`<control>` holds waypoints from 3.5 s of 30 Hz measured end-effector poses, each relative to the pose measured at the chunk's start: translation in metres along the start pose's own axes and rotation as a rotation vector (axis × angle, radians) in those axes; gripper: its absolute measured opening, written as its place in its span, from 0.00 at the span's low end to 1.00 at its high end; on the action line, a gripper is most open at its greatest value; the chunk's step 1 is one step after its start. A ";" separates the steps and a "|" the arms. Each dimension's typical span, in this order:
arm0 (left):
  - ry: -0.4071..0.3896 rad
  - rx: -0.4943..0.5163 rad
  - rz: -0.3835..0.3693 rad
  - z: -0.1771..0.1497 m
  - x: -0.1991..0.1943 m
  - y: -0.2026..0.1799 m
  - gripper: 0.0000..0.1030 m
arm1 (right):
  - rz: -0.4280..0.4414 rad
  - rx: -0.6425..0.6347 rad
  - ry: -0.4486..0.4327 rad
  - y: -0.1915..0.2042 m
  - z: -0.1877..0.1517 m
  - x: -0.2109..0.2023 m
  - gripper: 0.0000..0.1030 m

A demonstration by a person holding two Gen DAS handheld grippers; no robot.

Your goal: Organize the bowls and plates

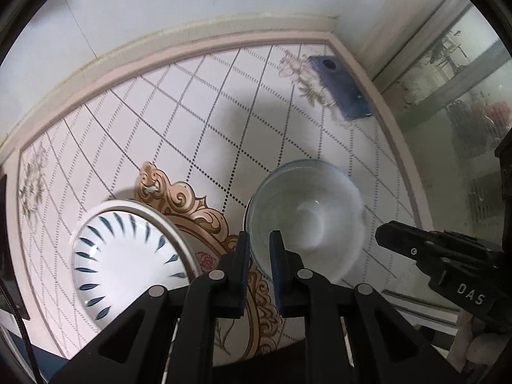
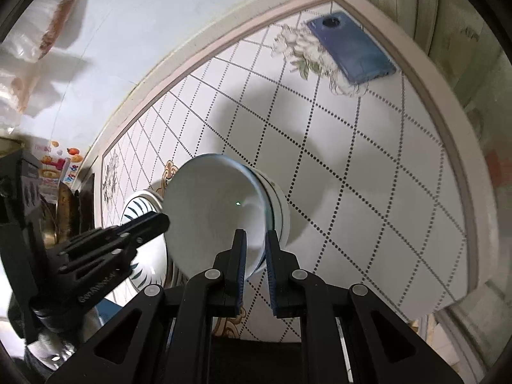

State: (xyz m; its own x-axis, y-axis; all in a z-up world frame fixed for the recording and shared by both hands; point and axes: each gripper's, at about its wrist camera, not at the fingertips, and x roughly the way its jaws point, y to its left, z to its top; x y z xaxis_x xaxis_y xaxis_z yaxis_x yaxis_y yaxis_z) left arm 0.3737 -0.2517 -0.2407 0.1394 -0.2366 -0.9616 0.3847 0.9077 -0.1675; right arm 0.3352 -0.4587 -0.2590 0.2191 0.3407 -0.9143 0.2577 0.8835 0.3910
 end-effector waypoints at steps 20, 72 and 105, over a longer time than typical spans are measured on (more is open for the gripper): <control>-0.164 -0.027 -0.059 -0.015 -0.093 0.007 0.93 | -0.152 -0.134 -0.160 0.057 -0.035 -0.098 0.88; 0.181 -0.244 -0.231 0.036 0.100 0.045 0.48 | 0.303 0.174 0.181 -0.018 0.016 0.125 0.59; 0.102 -0.617 -0.143 -0.041 0.044 0.223 0.45 | 0.287 -0.174 0.425 0.185 0.010 0.204 0.55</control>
State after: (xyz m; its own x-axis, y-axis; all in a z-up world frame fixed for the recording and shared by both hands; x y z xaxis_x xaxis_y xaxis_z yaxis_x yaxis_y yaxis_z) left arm 0.4283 -0.0455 -0.3298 0.0268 -0.3638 -0.9311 -0.2074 0.9091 -0.3612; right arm 0.4373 -0.2289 -0.3718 -0.1510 0.6440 -0.7500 0.0763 0.7640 0.6407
